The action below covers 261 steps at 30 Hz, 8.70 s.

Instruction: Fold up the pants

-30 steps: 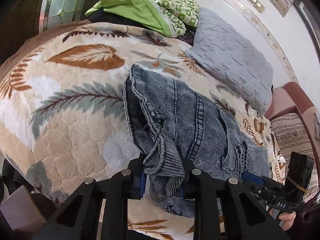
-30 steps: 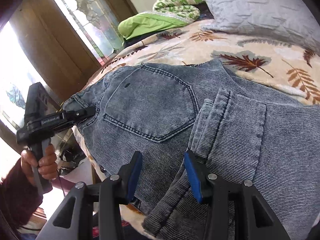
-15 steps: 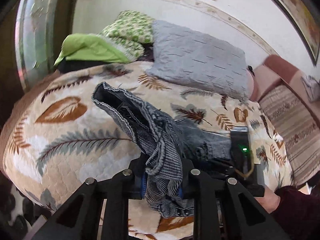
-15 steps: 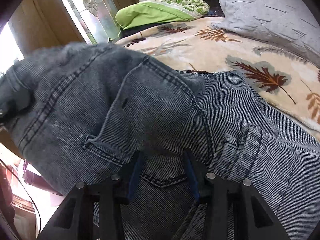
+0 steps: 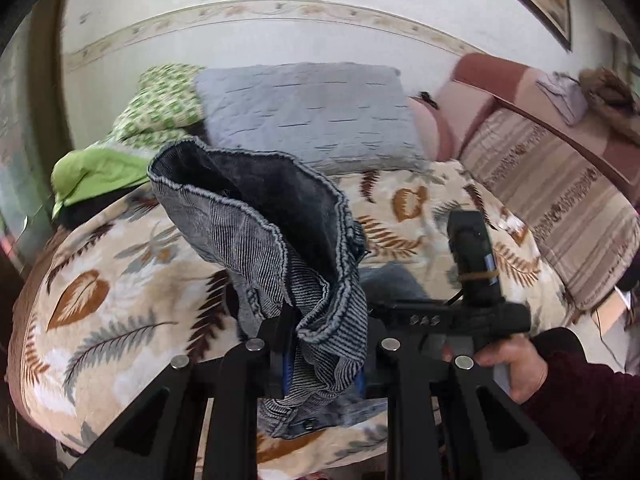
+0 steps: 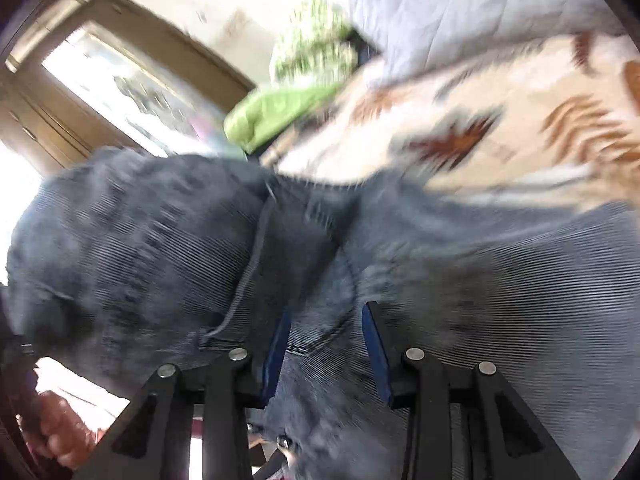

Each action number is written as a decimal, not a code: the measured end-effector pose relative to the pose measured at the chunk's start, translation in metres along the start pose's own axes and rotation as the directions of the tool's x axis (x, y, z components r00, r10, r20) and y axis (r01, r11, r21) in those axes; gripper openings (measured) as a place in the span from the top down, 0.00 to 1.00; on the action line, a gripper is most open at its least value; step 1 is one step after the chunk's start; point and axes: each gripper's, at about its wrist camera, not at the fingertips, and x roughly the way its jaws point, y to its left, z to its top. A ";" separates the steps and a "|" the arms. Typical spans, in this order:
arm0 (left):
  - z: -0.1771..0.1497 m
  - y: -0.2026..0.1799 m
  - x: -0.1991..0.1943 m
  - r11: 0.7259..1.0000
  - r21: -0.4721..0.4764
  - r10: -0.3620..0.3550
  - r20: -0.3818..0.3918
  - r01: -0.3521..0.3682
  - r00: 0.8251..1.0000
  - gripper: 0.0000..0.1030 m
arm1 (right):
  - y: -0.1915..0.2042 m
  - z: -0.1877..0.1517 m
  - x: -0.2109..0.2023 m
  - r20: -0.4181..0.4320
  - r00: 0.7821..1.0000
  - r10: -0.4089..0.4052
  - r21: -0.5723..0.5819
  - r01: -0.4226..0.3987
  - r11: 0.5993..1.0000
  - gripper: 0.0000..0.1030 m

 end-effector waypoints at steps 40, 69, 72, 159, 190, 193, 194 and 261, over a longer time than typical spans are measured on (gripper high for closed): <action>-0.003 -0.017 0.230 0.972 0.149 0.225 -0.350 -0.183 0.909 0.17 | -0.124 -0.008 -0.079 0.095 0.977 -0.192 0.288 0.158 0.944 0.40; -0.070 0.006 0.119 0.995 0.027 0.098 -0.283 -0.095 0.954 0.12 | -0.024 -0.074 -0.116 0.065 0.943 -0.325 -0.007 0.326 0.945 0.37; -0.057 0.022 0.108 0.997 -0.042 0.055 -0.245 -0.067 0.968 0.12 | -0.034 -0.069 -0.141 0.146 0.942 -0.302 0.066 0.295 0.953 0.37; 0.026 0.060 0.236 0.985 -0.097 0.103 -0.352 -0.146 0.930 0.34 | -0.102 0.060 -0.011 -0.043 0.902 -0.430 -0.022 0.430 0.903 0.30; 0.060 -0.017 -0.004 0.918 0.031 0.381 0.203 -0.395 0.902 0.05 | 0.104 0.015 -0.188 0.423 0.839 -0.342 -0.192 0.452 0.871 0.29; 0.061 -0.019 -0.010 0.917 0.033 0.383 0.208 -0.398 0.900 0.04 | 0.116 0.013 -0.199 0.457 0.826 -0.331 -0.204 0.459 0.865 0.28; 0.060 -0.020 -0.010 0.917 0.034 0.383 0.209 -0.398 0.900 0.03 | 0.118 0.012 -0.201 0.464 0.822 -0.331 -0.207 0.464 0.861 0.27; 0.058 0.026 -0.048 0.830 -0.162 0.558 0.222 -0.534 0.800 0.00 | 0.146 -0.012 -0.169 0.475 0.802 -0.362 -0.327 0.543 0.774 0.27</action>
